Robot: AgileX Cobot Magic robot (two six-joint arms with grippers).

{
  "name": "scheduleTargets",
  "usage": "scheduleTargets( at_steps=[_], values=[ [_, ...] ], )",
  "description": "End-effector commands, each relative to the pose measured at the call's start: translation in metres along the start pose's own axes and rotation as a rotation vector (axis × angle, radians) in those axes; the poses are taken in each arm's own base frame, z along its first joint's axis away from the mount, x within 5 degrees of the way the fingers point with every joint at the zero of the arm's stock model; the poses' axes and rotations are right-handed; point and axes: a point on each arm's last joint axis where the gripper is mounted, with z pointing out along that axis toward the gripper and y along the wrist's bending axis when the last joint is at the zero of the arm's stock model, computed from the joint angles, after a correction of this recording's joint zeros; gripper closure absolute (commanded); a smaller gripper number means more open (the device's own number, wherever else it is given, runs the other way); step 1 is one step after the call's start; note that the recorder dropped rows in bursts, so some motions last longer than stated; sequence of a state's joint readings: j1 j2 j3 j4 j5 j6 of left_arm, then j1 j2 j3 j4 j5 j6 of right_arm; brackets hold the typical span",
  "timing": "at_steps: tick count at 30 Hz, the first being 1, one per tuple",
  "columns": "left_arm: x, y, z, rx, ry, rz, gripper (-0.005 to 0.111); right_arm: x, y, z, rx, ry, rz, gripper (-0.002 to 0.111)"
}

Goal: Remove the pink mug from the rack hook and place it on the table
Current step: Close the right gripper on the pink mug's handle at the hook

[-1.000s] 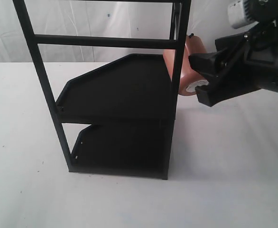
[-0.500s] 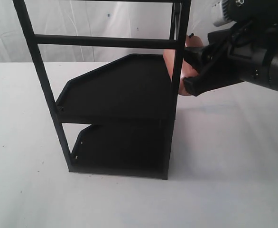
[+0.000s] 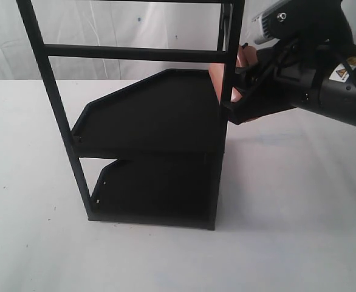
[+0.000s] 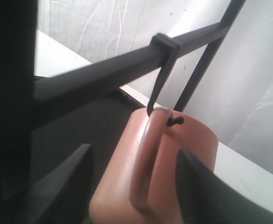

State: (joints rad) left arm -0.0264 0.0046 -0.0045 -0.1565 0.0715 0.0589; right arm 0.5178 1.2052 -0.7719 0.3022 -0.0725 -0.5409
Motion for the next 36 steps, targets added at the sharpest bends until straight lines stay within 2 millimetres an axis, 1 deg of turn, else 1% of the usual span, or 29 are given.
scheduleTargets(
  at_steps=[1, 5, 8, 10, 11, 12, 13, 15, 36],
  values=[
    [0.0016, -0.0002, 0.0001, 0.001, 0.004, -0.011, 0.053, -0.005, -0.001, 0.0038, 0.01, -0.023, -0.017, 0.058],
    [0.0016, -0.0002, 0.0001, 0.001, 0.004, -0.011, 0.053, -0.0038, -0.0009, 0.0061, 0.012, -0.022, -0.019, 0.063],
    [0.0016, -0.0002, 0.0001, 0.001, 0.004, -0.011, 0.053, -0.0021, -0.0004, 0.0083, 0.01, -0.014, -0.023, 0.065],
    [0.0016, -0.0002, 0.0001, 0.001, 0.004, -0.011, 0.053, -0.0016, -0.0002, 0.0089, 0.009, -0.011, -0.023, 0.069],
    [0.0016, -0.0002, 0.0001, 0.001, 0.004, -0.011, 0.053, -0.0018, -0.0003, 0.0089, 0.01, -0.013, -0.023, 0.076],
    [0.0016, -0.0002, 0.0001, 0.001, 0.004, -0.011, 0.053, -0.0019, -0.0004, 0.0089, 0.011, -0.015, -0.023, 0.079],
    [0.0016, -0.0002, 0.0001, 0.001, 0.004, -0.011, 0.053, -0.0023, -0.0006, 0.0089, 0.014, -0.019, -0.023, 0.086],
    [0.0016, -0.0002, 0.0001, 0.001, 0.004, -0.011, 0.053, -0.0024, -0.0007, 0.0089, 0.014, -0.02, -0.023, 0.093],
    [0.0016, -0.0002, 0.0001, 0.001, 0.004, -0.011, 0.053, -0.0035, -0.0014, 0.0088, 0.022, -0.033, -0.011, 0.093]
  ],
)
